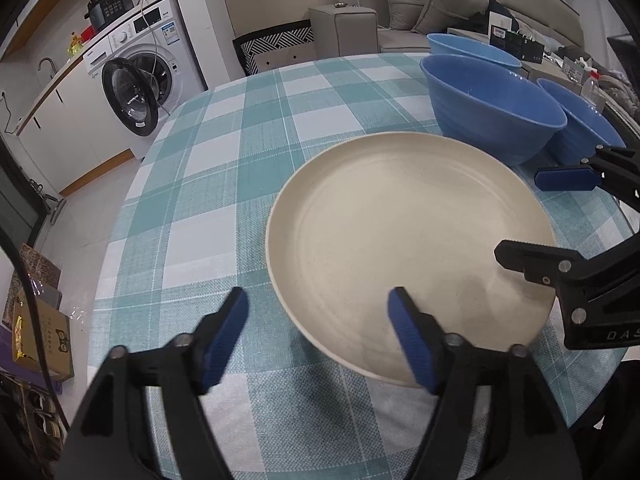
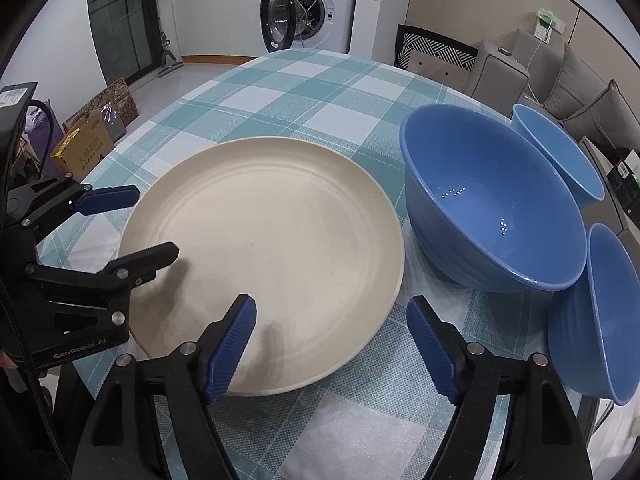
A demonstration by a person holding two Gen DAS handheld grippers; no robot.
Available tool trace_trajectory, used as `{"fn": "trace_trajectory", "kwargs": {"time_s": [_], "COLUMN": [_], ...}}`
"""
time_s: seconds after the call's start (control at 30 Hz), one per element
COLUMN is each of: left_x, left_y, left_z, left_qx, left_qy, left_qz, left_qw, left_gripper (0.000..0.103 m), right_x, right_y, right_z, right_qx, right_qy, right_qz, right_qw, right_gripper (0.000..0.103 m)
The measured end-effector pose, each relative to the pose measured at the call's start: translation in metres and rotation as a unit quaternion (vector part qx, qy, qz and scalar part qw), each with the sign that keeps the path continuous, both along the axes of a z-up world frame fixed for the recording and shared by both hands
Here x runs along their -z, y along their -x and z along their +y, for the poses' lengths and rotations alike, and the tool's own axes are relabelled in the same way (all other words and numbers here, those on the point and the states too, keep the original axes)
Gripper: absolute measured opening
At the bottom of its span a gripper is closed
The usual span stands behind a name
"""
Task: Organize plates and bowls
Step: 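Open the right tool, then the left tool, releasing the plate rims, then withdraw both open tools up and back from the stacked plates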
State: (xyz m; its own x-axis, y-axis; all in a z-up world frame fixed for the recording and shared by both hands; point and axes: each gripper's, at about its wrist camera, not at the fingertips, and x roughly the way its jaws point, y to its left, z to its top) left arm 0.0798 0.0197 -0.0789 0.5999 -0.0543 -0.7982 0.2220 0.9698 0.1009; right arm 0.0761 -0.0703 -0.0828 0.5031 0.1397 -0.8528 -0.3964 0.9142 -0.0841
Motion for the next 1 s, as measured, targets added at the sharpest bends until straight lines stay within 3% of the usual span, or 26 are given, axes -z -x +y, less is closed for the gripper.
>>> {"fn": "trace_trajectory", "kwargs": {"time_s": [0.23, 0.47, 0.77, 1.0], "left_x": [-0.012, -0.024, -0.042, -0.048], "left_y": [0.003, 0.006, 0.011, 0.013], "left_z": [0.007, 0.013, 0.023, 0.026], "left_qx": [-0.003, 0.003, -0.004, -0.018], "left_qy": [0.024, 0.054, 0.092, 0.098], "left_qz": [-0.023, -0.035, -0.051, -0.058], "left_qw": [0.9994, 0.9979, 0.9945, 0.9933], "left_gripper": [0.102, 0.103, 0.103, 0.103], "right_x": [-0.004, -0.013, -0.027, -0.044], "right_y": [0.001, 0.005, 0.014, 0.025], "right_z": [-0.003, -0.005, -0.008, -0.016], "right_qx": [0.005, 0.003, 0.001, -0.001], "right_qy": [0.002, 0.003, -0.010, -0.025], "right_qz": [-0.009, -0.026, -0.039, -0.059], "right_qw": [1.000, 1.000, 0.999, 0.998], "right_gripper": [0.090, 0.101, 0.102, 0.102]}}
